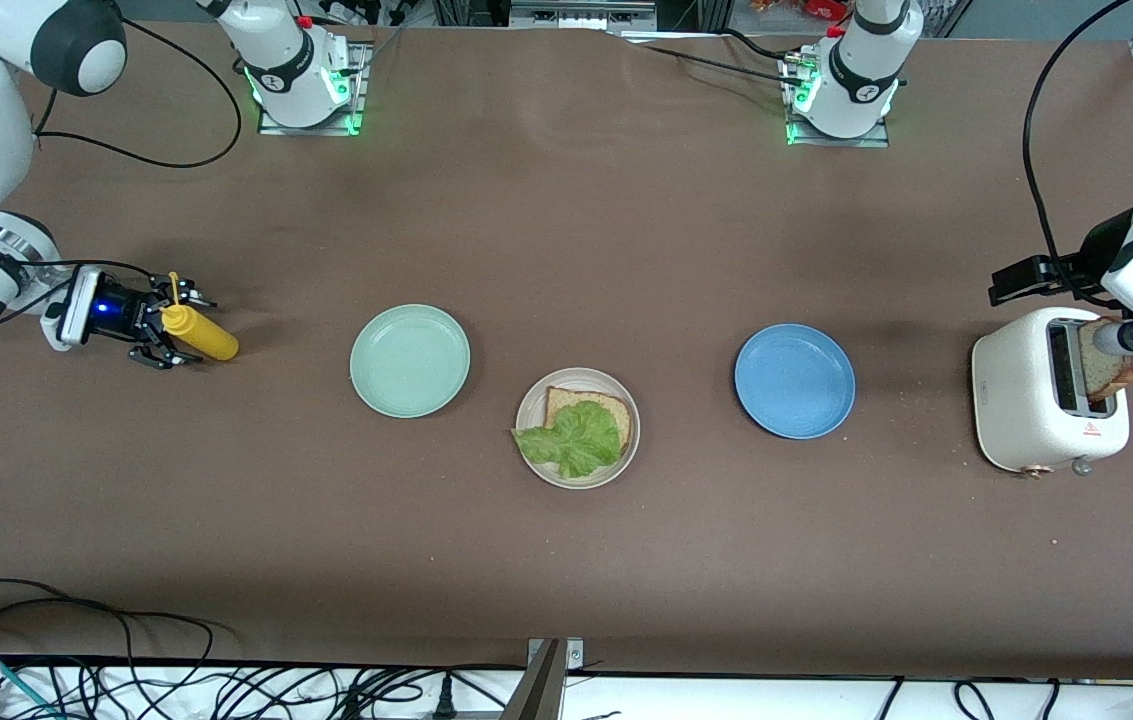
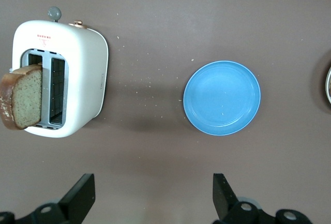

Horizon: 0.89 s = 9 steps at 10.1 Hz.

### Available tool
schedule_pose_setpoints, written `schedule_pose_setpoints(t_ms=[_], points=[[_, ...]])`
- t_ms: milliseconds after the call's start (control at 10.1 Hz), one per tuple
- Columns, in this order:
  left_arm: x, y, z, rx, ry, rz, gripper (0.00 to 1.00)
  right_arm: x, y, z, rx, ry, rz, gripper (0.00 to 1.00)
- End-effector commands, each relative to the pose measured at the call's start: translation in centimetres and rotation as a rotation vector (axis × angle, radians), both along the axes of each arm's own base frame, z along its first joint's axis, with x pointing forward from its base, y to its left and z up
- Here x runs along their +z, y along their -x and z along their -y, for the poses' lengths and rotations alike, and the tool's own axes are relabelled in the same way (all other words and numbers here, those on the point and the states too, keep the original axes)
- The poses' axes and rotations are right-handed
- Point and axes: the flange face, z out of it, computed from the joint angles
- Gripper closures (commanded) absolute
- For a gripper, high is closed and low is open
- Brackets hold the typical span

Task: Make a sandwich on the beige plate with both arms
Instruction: 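Grasp the mustard bottle with the right gripper and lift it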

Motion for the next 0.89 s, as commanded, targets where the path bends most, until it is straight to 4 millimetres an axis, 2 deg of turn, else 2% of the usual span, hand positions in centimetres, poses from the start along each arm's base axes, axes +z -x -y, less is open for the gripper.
schedule_pose_setpoints(t_ms=[0,197,296,395,493,592,691,789], points=[[0.2,0.0,-0.2,-0.001,0.003,0.005,0.0,-0.2,-0.5,-0.3,-0.008,0.011,0.03,0.16],[0.1,-0.1,-0.2,-0.001,0.004,0.003,0.0,0.0,-1.5,-0.4,-0.031,0.035,0.083,0.93],[0.1,-0.1,-0.2,-0.001,0.003,0.003,0.0,0.2,-2.2,-0.5,-0.03,0.058,0.092,1.0],[0.1,-0.1,-0.2,-0.001,0.003,0.003,0.0,0.9,-3.4,-0.7,-0.026,0.091,0.101,1.0],[0.1,-0.1,-0.2,0.0,0.002,0.003,0.0,3.1,-5.3,-0.7,-0.027,0.178,0.128,1.0],[0.1,-0.1,-0.1,-0.003,0.003,0.003,0.0,6.2,-7.6,-0.7,-0.039,0.284,0.121,1.0],[0.1,-0.1,-0.1,-0.001,0.002,0.003,0.0,9.3,-9.9,-1.1,-0.039,0.396,0.085,1.0],[0.1,-0.1,-0.1,-0.001,0.002,0.003,0.0,12.5,-12.3,-2.4,-0.039,0.5,0.045,1.0]])
